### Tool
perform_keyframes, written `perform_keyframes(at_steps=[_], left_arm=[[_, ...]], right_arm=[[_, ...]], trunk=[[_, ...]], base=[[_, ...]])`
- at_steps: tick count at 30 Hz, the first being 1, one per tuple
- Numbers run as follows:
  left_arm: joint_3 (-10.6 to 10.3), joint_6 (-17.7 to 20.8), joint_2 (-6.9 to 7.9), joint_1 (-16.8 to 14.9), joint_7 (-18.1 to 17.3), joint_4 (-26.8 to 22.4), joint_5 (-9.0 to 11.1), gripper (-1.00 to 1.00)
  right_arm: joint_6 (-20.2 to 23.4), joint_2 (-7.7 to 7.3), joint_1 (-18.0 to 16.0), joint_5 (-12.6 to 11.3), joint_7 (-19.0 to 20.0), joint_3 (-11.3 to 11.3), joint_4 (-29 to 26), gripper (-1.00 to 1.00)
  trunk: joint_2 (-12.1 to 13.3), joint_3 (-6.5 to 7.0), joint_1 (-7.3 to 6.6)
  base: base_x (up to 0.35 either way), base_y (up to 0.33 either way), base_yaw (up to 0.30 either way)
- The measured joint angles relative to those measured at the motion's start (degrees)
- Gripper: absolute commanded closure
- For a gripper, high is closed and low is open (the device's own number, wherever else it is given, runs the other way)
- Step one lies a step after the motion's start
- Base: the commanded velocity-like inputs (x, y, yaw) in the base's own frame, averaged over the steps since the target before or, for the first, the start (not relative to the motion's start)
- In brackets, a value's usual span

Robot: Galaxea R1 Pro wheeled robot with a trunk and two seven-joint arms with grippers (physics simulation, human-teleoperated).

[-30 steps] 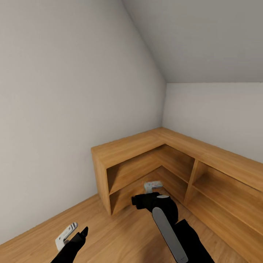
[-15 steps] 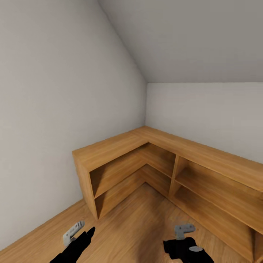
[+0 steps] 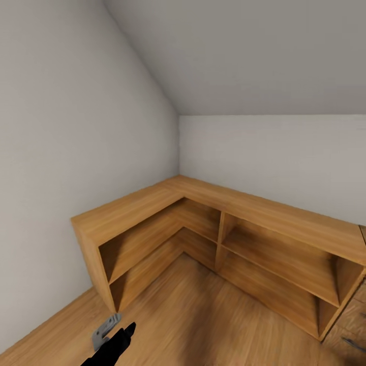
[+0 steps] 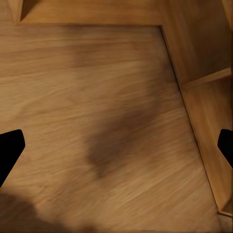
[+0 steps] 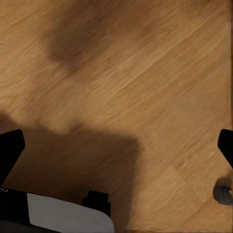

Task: In the bedroom, organize the workspace by keeping the computer under the desk, ensuring the monitor is on the desk, placing the keyboard on the desk next to the monitor, placing the mouse on the desk next to the keyboard, moving the folder from the swivel chair onto the desk next to the mouse, stacking the notebook on top of the folder with the pen on top of the notebook, and positioning the swivel chair next to the desk.

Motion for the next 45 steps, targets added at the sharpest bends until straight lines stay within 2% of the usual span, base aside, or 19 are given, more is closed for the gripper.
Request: perform_keyframes(at_steps=[5,8,19,23,26,30,40,41,42,45], left_arm=[[-0.04,-0.02,-0.05,0.00,0.02,-0.01,-0.07,-1.00],[-0.11,0.01,0.00,0.01,0.03,-0.01,-0.15,-1.00],[-0.05,0.04,0.03,0.01,0.01,0.05,-0.13,-1.00],[-0.18,0.04,0.02,0.04,0.01,0.02,-0.16,-1.00],[-0.24,0.03,0.01,0.01,0.01,0.00,-0.65,-1.00],[-0.33,0.04,-0.08,0.01,0.00,0.00,-2.88,-1.00],[-0.35,0.12,-0.54,0.05,-0.16,0.00,-3.27,-1.00],[-0.35,0.20,-0.55,0.04,-0.34,0.02,-3.28,-1.00],[-0.34,0.41,-1.12,-0.16,-3.30,1.27,-3.35,-1.00],[-0.34,0.75,-2.58,-1.59,-6.42,3.44,-3.57,-1.00]], right_arm=[[-0.12,0.04,0.15,0.19,0.12,0.79,0.88,-1.00],[-0.14,0.15,0.18,0.19,0.15,2.12,1.20,-1.00],[-0.21,-0.16,0.20,0.15,0.13,2.49,1.24,-1.00],[-1.61,-0.16,0.27,0.12,0.08,2.54,1.30,-1.00],[-2.11,-0.16,0.32,0.11,0.06,2.55,1.51,-1.00],[-2.46,-0.16,0.37,0.11,0.02,2.70,1.98,-1.00],[-2.66,-0.10,0.38,0.10,-0.04,2.72,2.46,-1.00],[-2.66,-0.09,0.38,0.10,-0.04,2.72,2.46,-1.00],[-2.67,-0.15,0.38,0.11,-0.05,2.69,2.56,-1.00],[-2.78,-0.17,0.42,0.15,-0.02,2.68,3.48,-1.00]], trunk=[[0.00,0.00,0.00],[0.00,0.00,-0.01],[0.00,0.00,0.00],[0.00,0.00,-0.02],[0.00,0.00,-0.03],[0.00,0.00,-0.03],[0.00,0.00,-0.04],[0.00,0.00,-0.04],[0.00,0.00,-0.02],[0.00,0.00,-0.01]], base=[[0.011,0.161,-0.298],[0.087,0.265,-0.298],[0.034,0.056,-0.298],[0.189,0.092,-0.298],[0.259,0.123,-0.298],[0.311,0.081,-0.298],[0.337,0.011,-0.298],[0.195,0.001,-0.298],[0.156,0.000,-0.298],[0.101,0.000,-0.298]])
